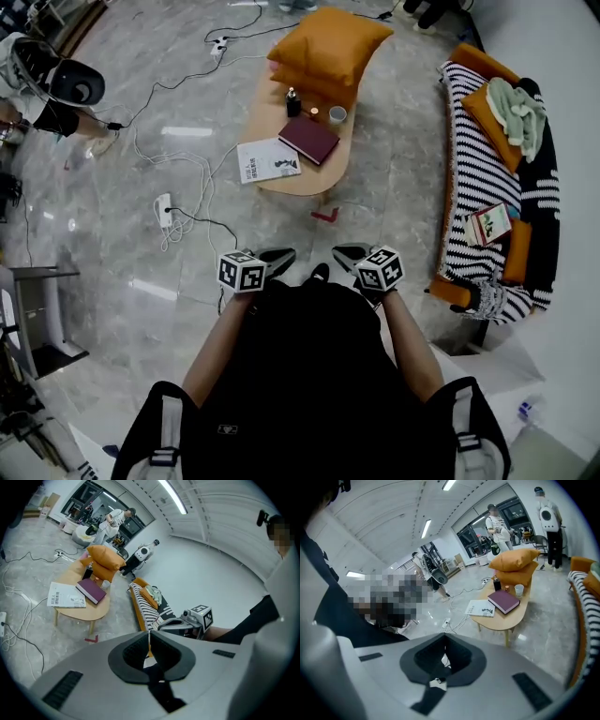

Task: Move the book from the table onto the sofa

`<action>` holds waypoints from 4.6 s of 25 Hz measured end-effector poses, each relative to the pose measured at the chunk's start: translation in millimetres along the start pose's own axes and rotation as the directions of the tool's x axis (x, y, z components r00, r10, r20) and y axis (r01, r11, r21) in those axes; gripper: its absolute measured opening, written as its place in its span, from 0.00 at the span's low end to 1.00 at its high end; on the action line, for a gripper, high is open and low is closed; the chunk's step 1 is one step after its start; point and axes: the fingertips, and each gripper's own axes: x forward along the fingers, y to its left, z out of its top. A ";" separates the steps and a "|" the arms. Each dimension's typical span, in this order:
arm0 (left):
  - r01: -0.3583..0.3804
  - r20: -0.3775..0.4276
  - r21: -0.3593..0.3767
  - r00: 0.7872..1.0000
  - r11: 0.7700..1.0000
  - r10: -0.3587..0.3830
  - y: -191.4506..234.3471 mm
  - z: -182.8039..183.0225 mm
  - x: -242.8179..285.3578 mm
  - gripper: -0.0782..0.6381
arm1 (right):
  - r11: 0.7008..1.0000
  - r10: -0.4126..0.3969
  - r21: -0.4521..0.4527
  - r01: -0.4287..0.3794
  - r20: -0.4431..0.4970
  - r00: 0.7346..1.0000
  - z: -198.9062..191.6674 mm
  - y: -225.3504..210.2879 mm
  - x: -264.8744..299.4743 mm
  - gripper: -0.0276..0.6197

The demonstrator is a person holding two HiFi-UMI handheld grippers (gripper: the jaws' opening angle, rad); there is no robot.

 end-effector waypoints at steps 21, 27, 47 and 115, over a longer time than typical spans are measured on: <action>0.098 -0.020 -0.110 0.995 0.989 -0.101 1.6 18.9 61.9 0.14 | 0.984 -0.120 0.135 0.118 0.008 0.993 -38.0 -41.9 -40.1 0.05; 0.146 -0.057 -0.092 0.987 0.985 -0.152 17.5 59.0 82.2 0.14 | 0.966 -0.181 0.185 0.179 -0.009 0.983 -23.5 -63.9 -45.0 0.05; 0.197 -0.040 -0.131 0.978 0.972 -0.204 133.8 190.5 81.4 0.14 | 0.975 -0.210 0.061 0.214 -0.059 0.976 119.8 -109.8 46.7 0.05; 0.057 0.254 -0.635 0.957 0.770 0.139 377.1 158.9 288.7 0.56 | 0.994 -0.083 -0.096 0.057 -0.291 0.953 148.8 -458.6 264.0 0.69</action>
